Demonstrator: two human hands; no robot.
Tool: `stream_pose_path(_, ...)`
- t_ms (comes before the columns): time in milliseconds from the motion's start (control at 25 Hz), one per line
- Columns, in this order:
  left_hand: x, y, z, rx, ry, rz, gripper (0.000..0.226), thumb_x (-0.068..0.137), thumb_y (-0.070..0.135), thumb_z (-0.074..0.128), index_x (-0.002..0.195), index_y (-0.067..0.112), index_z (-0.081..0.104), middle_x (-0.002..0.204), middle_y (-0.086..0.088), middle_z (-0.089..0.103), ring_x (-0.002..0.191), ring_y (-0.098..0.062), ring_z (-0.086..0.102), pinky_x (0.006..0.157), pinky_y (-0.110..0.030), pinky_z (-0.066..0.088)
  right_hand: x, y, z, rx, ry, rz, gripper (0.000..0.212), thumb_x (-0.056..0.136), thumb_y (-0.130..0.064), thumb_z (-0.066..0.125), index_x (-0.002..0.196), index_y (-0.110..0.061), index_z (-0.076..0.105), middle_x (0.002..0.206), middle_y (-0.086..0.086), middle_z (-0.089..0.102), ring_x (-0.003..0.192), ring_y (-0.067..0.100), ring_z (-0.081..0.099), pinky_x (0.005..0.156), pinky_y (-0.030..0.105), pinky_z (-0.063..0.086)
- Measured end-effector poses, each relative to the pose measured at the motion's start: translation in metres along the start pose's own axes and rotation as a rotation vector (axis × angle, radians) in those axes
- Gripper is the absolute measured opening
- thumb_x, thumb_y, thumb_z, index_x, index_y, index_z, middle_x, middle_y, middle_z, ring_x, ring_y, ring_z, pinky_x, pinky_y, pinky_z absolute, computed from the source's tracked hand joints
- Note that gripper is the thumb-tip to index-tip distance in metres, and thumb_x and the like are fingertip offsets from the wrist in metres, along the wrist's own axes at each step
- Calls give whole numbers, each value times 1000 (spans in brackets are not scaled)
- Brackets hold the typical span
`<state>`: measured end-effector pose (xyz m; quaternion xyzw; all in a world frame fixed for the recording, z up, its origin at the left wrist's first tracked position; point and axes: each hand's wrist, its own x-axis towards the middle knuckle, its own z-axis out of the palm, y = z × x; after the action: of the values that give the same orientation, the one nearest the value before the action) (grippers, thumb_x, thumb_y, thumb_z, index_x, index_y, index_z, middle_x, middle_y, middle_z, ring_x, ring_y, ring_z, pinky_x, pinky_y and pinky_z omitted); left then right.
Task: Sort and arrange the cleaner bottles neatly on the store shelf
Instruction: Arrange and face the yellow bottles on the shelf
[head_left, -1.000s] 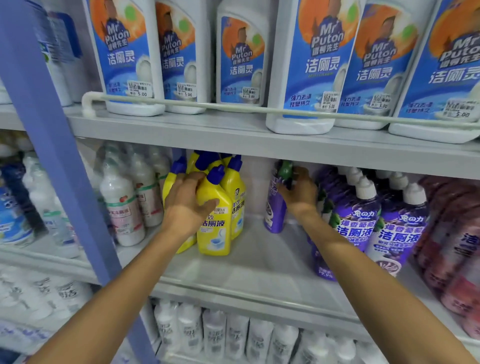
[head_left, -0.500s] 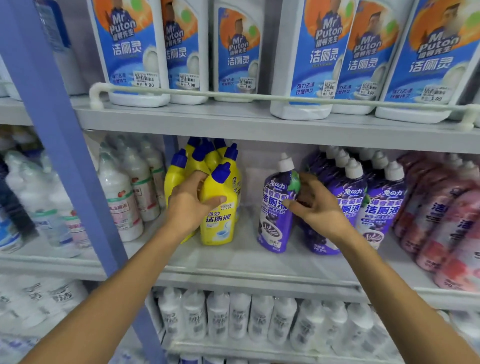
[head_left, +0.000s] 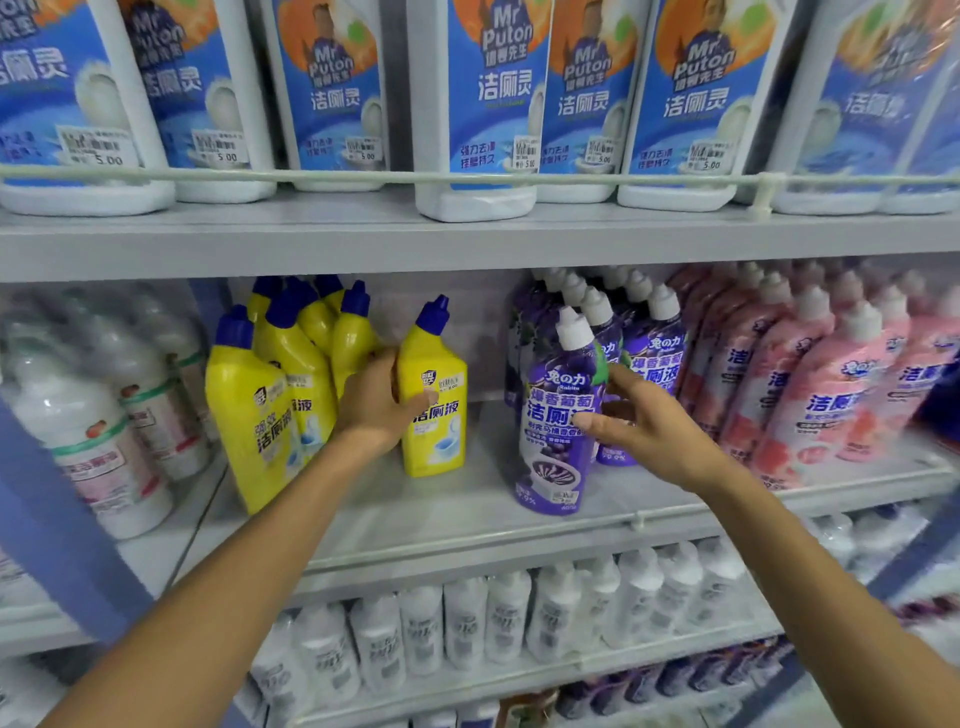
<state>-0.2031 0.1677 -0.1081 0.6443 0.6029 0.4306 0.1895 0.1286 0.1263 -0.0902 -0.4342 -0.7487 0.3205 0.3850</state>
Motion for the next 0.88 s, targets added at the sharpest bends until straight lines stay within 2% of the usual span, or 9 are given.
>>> stream_pose_path(160, 29, -10, 22, -61, -49, 70, 47, 73, 48, 79, 105, 21, 56, 103, -5, 74, 92, -25, 73, 82, -50, 60, -11, 6, -32, -45, 3, 14, 52, 94, -25, 74, 141, -23, 52, 131, -4, 66, 117, 19, 67, 102, 49, 54)
stream_pose_path(200, 36, -11, 26, -69, -44, 71, 48, 74, 48, 79, 107, 21, 57, 103, -4, 74, 92, -25, 73, 82, -49, 60, -10, 6, -38, -61, -5, 20, 52, 94, -23, 73, 141, -22, 51, 133, -5, 66, 120, 17, 66, 104, 46, 52)
stream_pose_path(360, 61, -14, 38, -74, 4, 29, 42, 83, 25, 83, 114, 10, 60, 105, -9, 74, 91, -27, 71, 83, -41, 58, -5, 15, -45, -67, 7, 32, 56, 92, -21, 77, 141, -20, 50, 132, -3, 66, 123, 15, 63, 107, 42, 51)
stream_pose_path(440, 72, -17, 41, -87, 12, 6, 45, 83, 23, 83, 118, 9, 59, 107, -10, 74, 94, -29, 71, 85, -42, 57, -10, 26, -37, -15, 107, 45, 61, 88, -27, 81, 139, -21, 50, 129, -2, 66, 121, 14, 63, 103, 43, 53)
stream_pose_path(520, 77, -21, 44, -58, 40, 2, 48, 83, 22, 82, 122, 9, 58, 111, -12, 73, 97, -30, 70, 87, -44, 57, -16, 31, -30, -25, 211, 46, 63, 82, -42, 84, 135, -22, 54, 125, -7, 67, 114, 10, 65, 99, 42, 56)
stream_pose_path(600, 82, -25, 48, -30, 77, 9, 51, 82, 23, 83, 124, 11, 56, 114, -13, 72, 99, -33, 70, 88, -49, 57, -16, 35, -28, -52, 222, 44, 62, 81, -49, 83, 131, -21, 58, 123, -8, 69, 111, 11, 68, 96, 39, 57)
stream_pose_path(760, 88, -24, 56, 100, 109, -52, 59, 73, 27, 90, 117, 9, 54, 113, -15, 71, 99, -38, 67, 84, -47, 56, -10, 31, -33, -39, 199, 40, 45, 88, -28, 79, 128, -20, 61, 116, -9, 73, 107, 7, 69, 90, 29, 57)
stream_pose_path(880, 96, -26, 58, 139, 93, -65, 59, 72, 27, 90, 114, 6, 54, 113, -19, 70, 100, -41, 67, 85, -50, 55, -11, 37, -34, -43, 186, 53, 48, 91, -28, 77, 134, -19, 59, 121, -8, 72, 111, 11, 68, 95, 33, 57)
